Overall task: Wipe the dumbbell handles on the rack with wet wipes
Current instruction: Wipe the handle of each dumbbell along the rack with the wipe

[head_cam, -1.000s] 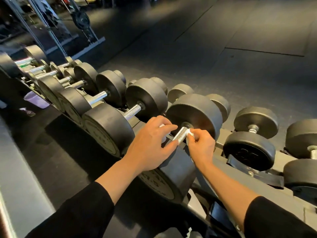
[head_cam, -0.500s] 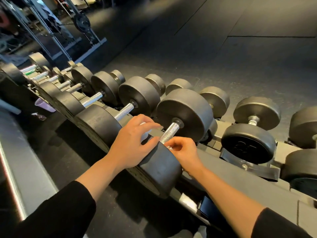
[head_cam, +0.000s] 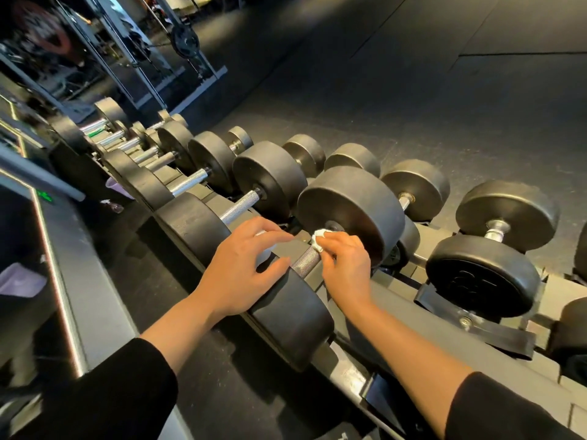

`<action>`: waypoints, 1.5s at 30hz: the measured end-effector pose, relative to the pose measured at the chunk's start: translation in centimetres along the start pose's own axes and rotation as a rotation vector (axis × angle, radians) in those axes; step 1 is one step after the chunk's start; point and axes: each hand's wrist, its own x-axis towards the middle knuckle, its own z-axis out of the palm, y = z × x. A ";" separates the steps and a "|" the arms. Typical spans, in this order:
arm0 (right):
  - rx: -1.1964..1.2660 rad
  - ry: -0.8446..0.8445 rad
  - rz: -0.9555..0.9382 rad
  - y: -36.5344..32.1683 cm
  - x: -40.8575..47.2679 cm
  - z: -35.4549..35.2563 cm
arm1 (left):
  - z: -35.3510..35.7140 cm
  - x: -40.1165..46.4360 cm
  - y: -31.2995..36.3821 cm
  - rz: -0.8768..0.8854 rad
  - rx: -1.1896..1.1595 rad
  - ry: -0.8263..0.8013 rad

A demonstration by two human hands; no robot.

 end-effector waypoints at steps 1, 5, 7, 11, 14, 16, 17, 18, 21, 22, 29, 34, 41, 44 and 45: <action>0.031 -0.038 -0.026 -0.2 -0.4 0.0 | -0.1 0.0 0.0 0.000 0.001 0.001; 0.259 -0.180 -0.110 -0.2 -1.9 -0.3 | 0.0 0.0 0.0 0.001 0.020 0.001; 0.391 -0.287 -0.057 -0.1 -2.1 -0.6 | 0.0 0.0 -0.2 -0.002 0.036 -0.002; 0.468 -0.495 0.020 -0.2 -1.5 -1.3 | 0.2 -0.1 -0.3 -0.007 0.054 0.010; 0.491 -0.474 0.011 -0.6 -0.4 -1.8 | 0.3 -0.1 -0.5 -0.010 0.040 0.013; 0.373 -0.245 -0.020 -0.6 1.0 -1.8 | 0.3 0.0 -0.6 -0.006 0.019 0.015; 0.255 -0.143 -0.052 -0.5 1.8 -1.8 | 0.3 0.0 -0.7 -0.006 0.003 0.017; 0.117 -0.108 -0.094 -0.4 2.6 -1.8 | 0.3 0.1 -0.7 -0.008 -0.022 0.022; -0.259 -0.286 -0.251 0.1 3.6 -1.3 | -0.1 0.7 -1.1 -0.037 -0.160 0.027; -0.307 -0.331 -0.259 0.2 3.6 -1.1 | -0.4 1.1 -1.5 -0.043 -0.206 0.028; -0.347 -0.427 -0.188 -1.5 3.9 -1.4 | 0.3 6.2 -5.6 0.025 -0.228 0.013; -0.244 -0.560 -0.078 -3.4 3.1 -1.9 | 2.2 9.9 -7.5 0.324 -0.155 -0.145; -0.150 -0.598 0.184 -5.9 2.7 -1.7 | 2.7 12.9 -10.9 0.665 0.041 -0.380; -0.279 -0.437 0.232 -6.6 3.3 -1.1 | 2.5 14.0 -11.8 0.764 0.088 -0.404; -0.359 -0.368 0.217 -6.8 3.6 -0.8 | 2.4 14.3 -12.0 0.797 0.119 -0.413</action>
